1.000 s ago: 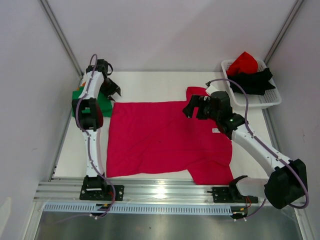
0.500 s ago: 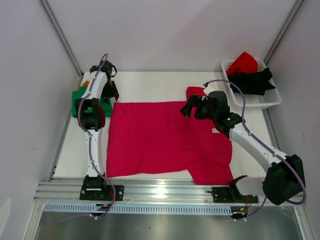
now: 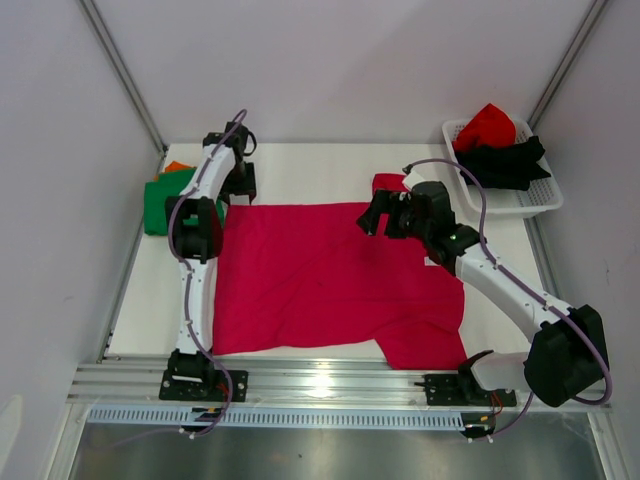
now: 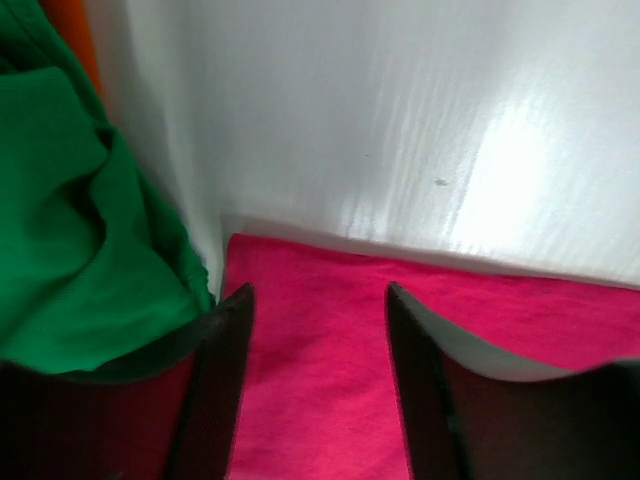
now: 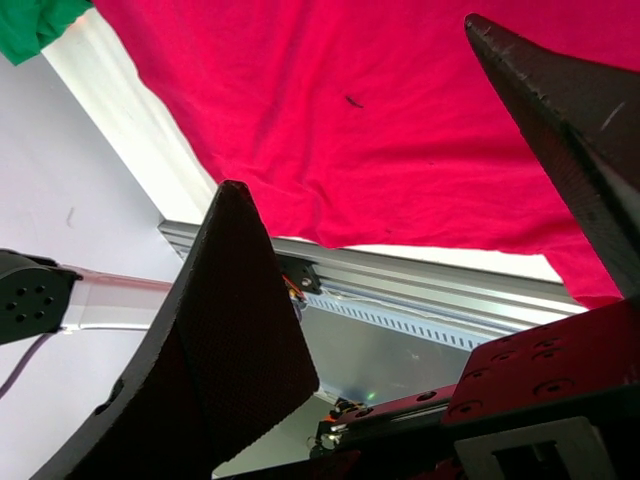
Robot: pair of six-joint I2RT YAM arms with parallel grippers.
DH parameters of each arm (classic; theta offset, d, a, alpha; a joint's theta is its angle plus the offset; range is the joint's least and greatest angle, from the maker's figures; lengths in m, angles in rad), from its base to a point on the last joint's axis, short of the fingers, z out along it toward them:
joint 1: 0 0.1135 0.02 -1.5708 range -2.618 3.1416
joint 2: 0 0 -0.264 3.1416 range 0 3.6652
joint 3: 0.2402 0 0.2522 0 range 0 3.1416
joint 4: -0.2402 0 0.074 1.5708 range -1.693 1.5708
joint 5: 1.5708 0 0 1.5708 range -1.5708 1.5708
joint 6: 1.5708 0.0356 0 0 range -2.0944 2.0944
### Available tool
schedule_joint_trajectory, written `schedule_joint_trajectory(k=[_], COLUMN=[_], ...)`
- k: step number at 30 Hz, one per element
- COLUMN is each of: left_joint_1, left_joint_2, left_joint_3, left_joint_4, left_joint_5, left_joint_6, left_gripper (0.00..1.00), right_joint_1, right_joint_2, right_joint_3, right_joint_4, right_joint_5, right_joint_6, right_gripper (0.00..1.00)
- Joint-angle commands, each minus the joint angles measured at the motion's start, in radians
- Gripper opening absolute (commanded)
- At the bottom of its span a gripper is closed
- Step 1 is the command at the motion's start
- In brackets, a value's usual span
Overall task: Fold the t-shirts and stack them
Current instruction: Grap the side of the flattened tshirt furthest away from the robot with both arms
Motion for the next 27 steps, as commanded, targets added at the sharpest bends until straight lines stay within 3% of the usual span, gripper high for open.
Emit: schedule_joint_trajectory(k=[1, 4, 11, 27], left_joint_1=[0.006, 0.017, 0.049, 0.055], left_joint_2=[0.011, 0.012, 0.028, 0.032], left_joint_3=[0.012, 0.012, 0.024, 0.012], left_joint_4=[-0.035, -0.056, -0.119, -0.119], left_joint_5=[-0.053, -0.051, 0.035, 0.081], left_joint_6=[0.009, -0.024, -0.039, 0.102], left_gripper=[0.64, 0.69, 0.7, 0.71], right_joint_1=[0.003, 0.003, 0.003, 0.007], right_joint_2=[-0.025, -0.028, -0.035, -0.017], right_joint_3=[0.041, 0.043, 0.045, 0.065], right_joint_4=[0.006, 0.001, -0.006, -0.003], right_joint_5=[0.015, 0.012, 0.012, 0.003], right_joint_6=[-0.007, -0.009, -0.007, 0.001], right_gripper=[0.93, 0.93, 0.93, 0.93])
